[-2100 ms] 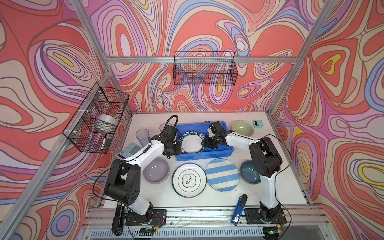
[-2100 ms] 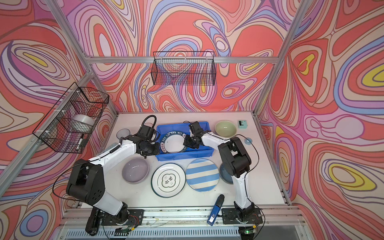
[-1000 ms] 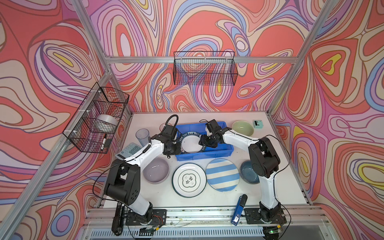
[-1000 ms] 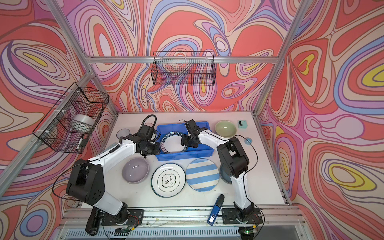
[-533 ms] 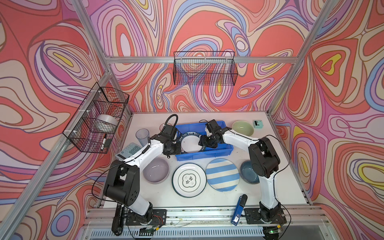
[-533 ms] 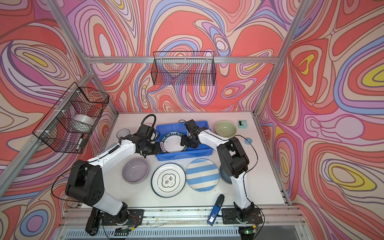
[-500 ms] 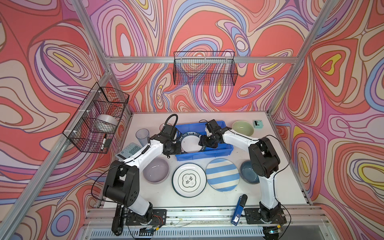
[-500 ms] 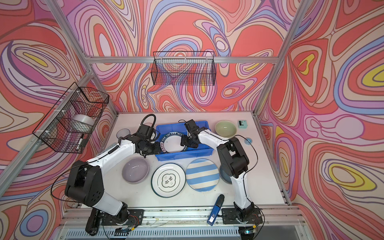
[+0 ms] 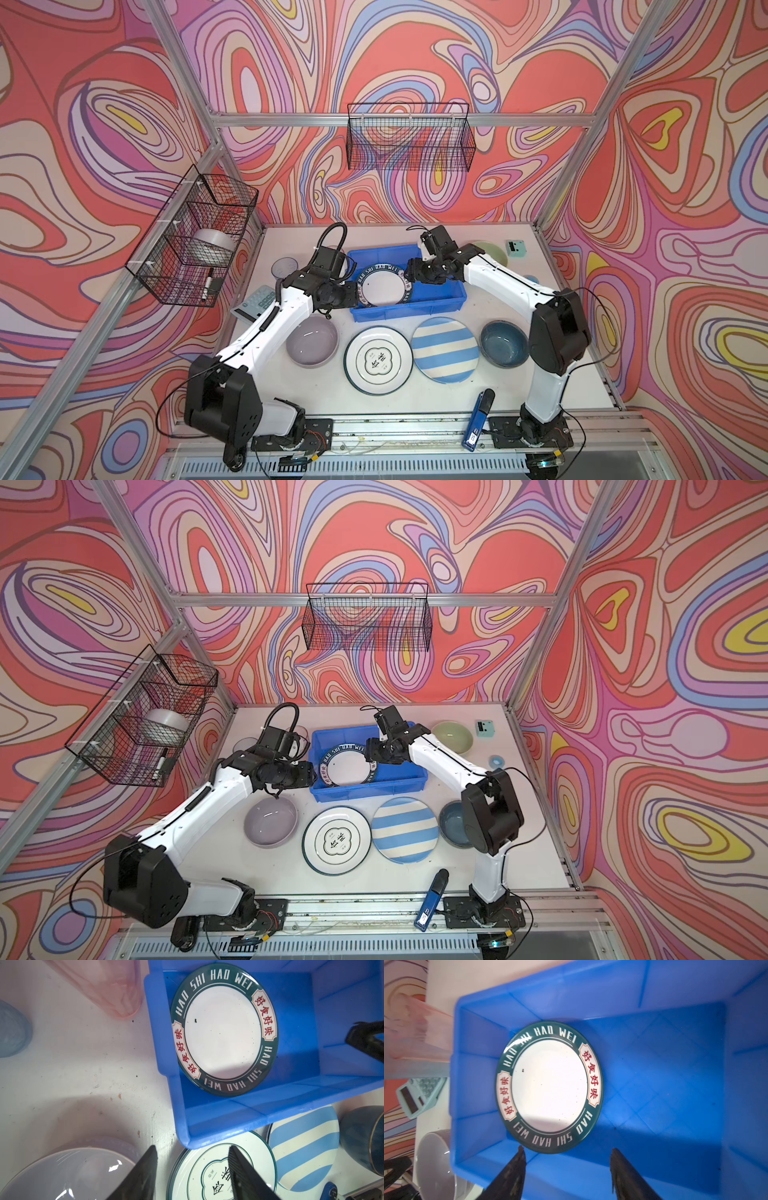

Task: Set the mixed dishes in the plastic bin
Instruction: 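Lower the plate into the bin and open both grippers, then move both grippers down to the white teal-rimmed plate's edges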

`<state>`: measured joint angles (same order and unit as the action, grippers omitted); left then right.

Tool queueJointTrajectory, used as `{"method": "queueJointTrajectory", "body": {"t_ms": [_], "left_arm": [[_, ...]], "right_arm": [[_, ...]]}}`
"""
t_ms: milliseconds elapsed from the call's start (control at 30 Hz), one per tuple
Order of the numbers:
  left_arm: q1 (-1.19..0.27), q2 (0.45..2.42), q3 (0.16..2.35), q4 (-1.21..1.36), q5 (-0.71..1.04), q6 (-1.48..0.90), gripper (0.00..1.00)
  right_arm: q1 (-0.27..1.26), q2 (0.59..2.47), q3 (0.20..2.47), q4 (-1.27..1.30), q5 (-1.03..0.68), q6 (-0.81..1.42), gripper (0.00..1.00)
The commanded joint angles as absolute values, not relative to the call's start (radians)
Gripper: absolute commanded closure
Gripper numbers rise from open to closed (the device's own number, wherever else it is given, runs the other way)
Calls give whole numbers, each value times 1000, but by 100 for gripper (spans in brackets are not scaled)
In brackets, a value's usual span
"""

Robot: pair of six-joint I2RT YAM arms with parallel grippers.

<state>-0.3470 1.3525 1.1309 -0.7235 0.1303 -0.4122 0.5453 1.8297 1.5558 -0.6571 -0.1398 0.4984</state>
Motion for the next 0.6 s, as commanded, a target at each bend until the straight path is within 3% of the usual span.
{"method": "queueJointTrajectory", "body": {"t_ms": [0,233,567], "left_arm": [[-348,1270,1097,-815,119,-435,34],[-348,1146,1011,-877,191,-468,32],[-391,958,853,-929,212,-550,42]], "right_arm": [[557,1741,1500,-655,-160,483,36],[617,1617,1380,-644,-198,458,38],[673,1474,1172,-569,-254,475,41]]}}
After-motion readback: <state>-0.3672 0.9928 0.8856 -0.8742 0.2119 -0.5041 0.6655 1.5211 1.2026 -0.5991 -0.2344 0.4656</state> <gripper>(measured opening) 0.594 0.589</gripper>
